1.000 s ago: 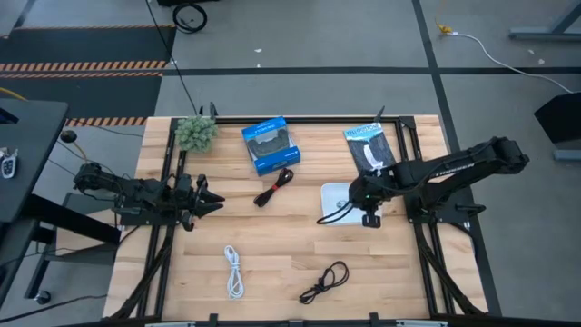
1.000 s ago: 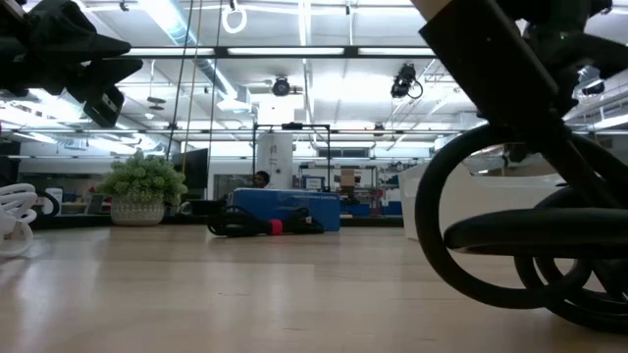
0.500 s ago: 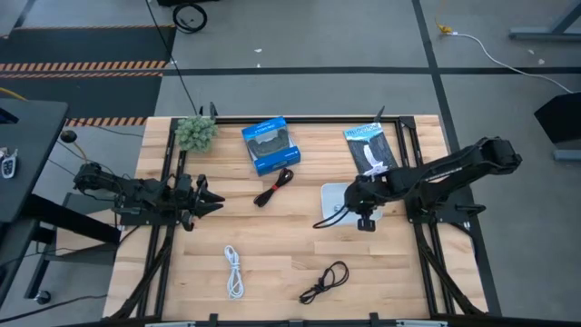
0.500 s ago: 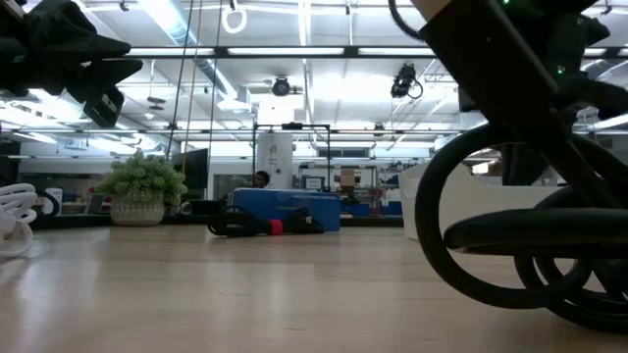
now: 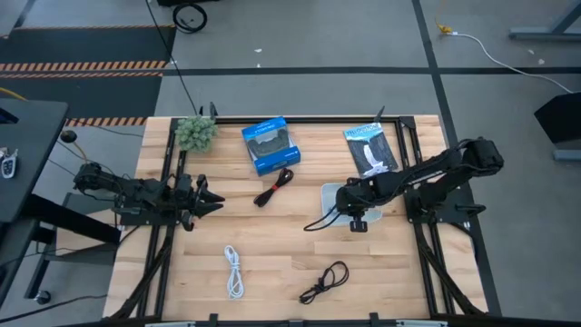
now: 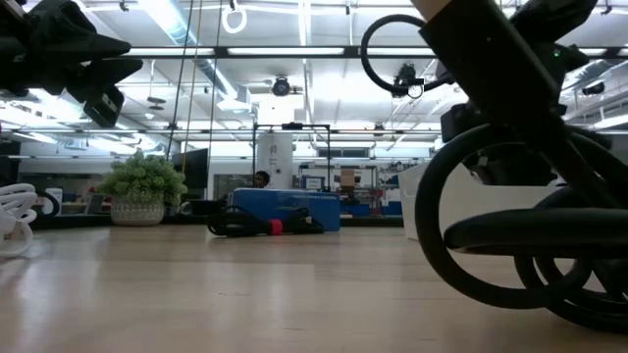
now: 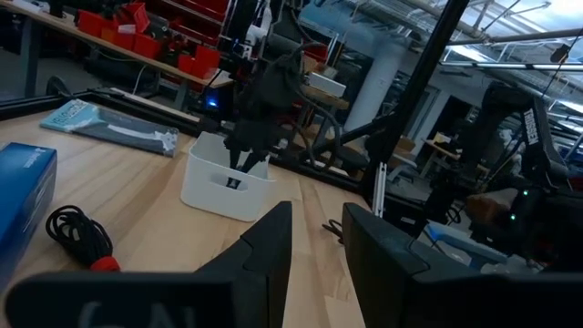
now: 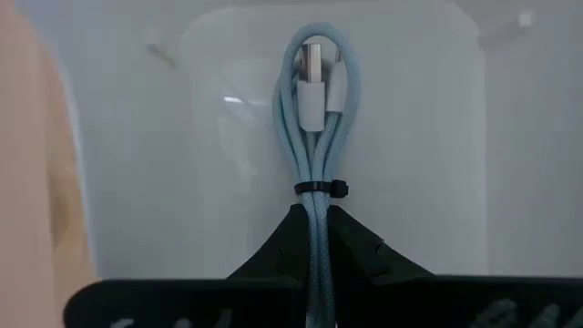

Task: Pick and place USB-C Cables
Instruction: Put the gray USB cable into the white bin, then put the bottom black USB cable into the white bin

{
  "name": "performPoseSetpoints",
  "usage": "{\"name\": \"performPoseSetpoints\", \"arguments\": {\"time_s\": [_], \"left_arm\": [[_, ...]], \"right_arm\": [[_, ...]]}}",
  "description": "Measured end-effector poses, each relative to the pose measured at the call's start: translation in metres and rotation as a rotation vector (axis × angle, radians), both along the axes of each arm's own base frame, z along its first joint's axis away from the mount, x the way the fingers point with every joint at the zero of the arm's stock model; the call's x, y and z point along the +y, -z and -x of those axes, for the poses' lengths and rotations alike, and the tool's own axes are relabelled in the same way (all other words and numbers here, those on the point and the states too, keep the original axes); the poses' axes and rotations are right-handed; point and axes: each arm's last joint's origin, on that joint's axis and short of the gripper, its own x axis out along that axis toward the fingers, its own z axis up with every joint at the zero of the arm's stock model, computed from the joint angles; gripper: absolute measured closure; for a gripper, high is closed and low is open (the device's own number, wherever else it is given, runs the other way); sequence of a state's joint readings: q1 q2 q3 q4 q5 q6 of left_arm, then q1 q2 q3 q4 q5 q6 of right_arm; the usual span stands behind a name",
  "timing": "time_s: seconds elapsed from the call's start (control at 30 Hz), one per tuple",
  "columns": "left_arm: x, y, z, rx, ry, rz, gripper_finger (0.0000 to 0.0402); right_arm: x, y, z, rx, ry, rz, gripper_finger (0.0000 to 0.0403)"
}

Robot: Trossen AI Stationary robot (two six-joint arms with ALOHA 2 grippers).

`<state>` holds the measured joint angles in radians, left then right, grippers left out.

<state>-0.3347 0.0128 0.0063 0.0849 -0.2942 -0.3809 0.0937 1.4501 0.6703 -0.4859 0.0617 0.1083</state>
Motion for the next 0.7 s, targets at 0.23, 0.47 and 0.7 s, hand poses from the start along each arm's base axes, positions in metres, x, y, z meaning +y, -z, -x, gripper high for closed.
{"name": "performPoseSetpoints", "arguments": {"time_s": [0.23,0.47,0.7], "left_arm": [[0.0,0.0,0.0,0.0,0.001,0.0,0.0294],[0.0,0.0,0.0,0.0,0.0,0.0,0.0294],[0.0,0.0,0.0,0.0,0.001,0.0,0.0294]], "right_arm": [[0.0,0.002,-0.002,0.002,0.002,0.009,0.0356],[0.0,-0.002,0.001,-0.011,0.002,-0.012,0.0325],[0.0,-0.015,0.002,0.032,0.002,-0.008,0.0314]]}}
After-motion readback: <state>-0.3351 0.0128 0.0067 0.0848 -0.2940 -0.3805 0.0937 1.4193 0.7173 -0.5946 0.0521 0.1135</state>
